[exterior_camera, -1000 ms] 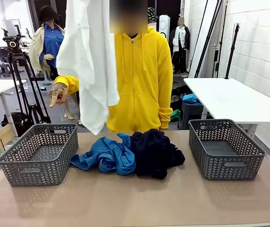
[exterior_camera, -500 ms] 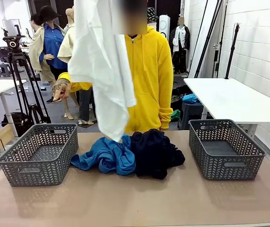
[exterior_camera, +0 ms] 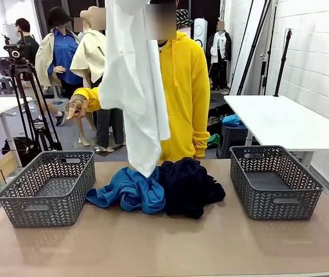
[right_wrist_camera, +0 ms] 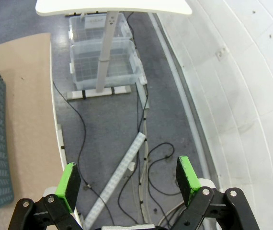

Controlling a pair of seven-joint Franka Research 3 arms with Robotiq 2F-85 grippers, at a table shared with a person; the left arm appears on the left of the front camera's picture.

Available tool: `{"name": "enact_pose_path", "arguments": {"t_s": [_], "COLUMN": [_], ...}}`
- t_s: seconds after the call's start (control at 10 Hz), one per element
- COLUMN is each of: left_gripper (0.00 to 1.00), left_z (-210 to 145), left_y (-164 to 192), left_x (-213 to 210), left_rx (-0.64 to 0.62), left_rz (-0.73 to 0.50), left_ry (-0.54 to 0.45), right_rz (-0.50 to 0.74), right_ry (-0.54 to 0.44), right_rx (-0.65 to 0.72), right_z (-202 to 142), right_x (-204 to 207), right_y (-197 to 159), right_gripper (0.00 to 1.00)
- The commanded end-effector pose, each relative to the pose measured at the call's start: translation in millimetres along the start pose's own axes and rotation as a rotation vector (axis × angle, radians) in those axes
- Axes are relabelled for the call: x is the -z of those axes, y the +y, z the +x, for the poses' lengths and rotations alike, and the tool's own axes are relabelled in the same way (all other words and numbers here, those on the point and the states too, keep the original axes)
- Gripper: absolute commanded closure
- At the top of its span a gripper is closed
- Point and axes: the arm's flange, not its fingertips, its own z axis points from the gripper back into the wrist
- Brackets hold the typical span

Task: Sort the tops and bottoms.
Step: Sort the clothes according to human instructions.

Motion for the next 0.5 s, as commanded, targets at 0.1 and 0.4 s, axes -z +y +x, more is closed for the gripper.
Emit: {"name": "enact_pose_path", "arguments": {"t_s": [0.1, 0.4], "left_gripper": [1.00, 1.00], "left_z": [-24.2, -80.2], "left_y": [5.4, 13.8], "left_x": [6.0, -15.7], "left_rx": [0.018, 0.001], "left_rz": [-0.013, 0.040], "left_ry": [0.017, 0.039], "right_rz": [0.002, 0.002], "right_ry": [0.005, 0.005], "right_rx": [-0.003, -0.003], "right_z": [-1.4, -1.4], "right_x": [-0.6, -0.6], "right_y": [-1.4, -1.4], "right_gripper": [0.00, 0.00]}}
